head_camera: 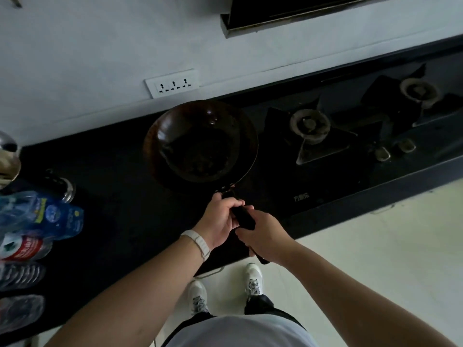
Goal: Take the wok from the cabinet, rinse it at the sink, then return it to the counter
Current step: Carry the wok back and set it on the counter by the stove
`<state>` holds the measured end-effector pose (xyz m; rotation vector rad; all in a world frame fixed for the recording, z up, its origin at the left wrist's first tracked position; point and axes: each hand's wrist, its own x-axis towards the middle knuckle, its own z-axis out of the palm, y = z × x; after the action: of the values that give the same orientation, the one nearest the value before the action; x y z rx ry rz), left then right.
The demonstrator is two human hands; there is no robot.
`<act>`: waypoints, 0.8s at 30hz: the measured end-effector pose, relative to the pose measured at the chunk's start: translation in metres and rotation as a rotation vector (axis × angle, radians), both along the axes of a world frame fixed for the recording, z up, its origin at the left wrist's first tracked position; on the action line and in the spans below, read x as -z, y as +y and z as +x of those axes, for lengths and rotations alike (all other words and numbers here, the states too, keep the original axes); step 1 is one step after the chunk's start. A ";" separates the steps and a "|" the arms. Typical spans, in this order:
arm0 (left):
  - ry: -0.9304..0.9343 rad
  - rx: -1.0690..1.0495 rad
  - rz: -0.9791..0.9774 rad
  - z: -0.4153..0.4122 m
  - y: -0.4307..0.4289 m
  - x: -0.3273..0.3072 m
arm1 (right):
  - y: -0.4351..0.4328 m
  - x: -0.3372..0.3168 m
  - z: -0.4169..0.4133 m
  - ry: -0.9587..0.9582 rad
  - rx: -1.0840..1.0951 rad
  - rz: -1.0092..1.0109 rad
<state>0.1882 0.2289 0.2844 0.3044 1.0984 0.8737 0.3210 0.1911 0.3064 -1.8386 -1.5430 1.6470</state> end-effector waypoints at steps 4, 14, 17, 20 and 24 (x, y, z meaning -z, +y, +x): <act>0.010 0.056 -0.008 -0.008 0.005 0.004 | -0.006 0.001 -0.014 -0.009 0.073 -0.001; 0.050 0.158 0.004 -0.029 0.005 0.016 | -0.017 0.014 -0.040 -0.006 0.176 -0.001; 0.066 0.179 0.001 -0.036 0.003 0.018 | -0.021 0.016 -0.048 0.025 0.189 0.002; 0.072 0.199 0.006 -0.045 0.003 0.021 | -0.021 0.016 -0.056 0.049 0.179 0.000; 0.065 0.208 -0.011 -0.059 0.001 0.020 | -0.016 0.018 -0.056 0.080 0.114 -0.051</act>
<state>0.1290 0.2299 0.2641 0.4325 1.1090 0.6764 0.2651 0.1751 0.2885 -1.8266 -1.3497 1.7003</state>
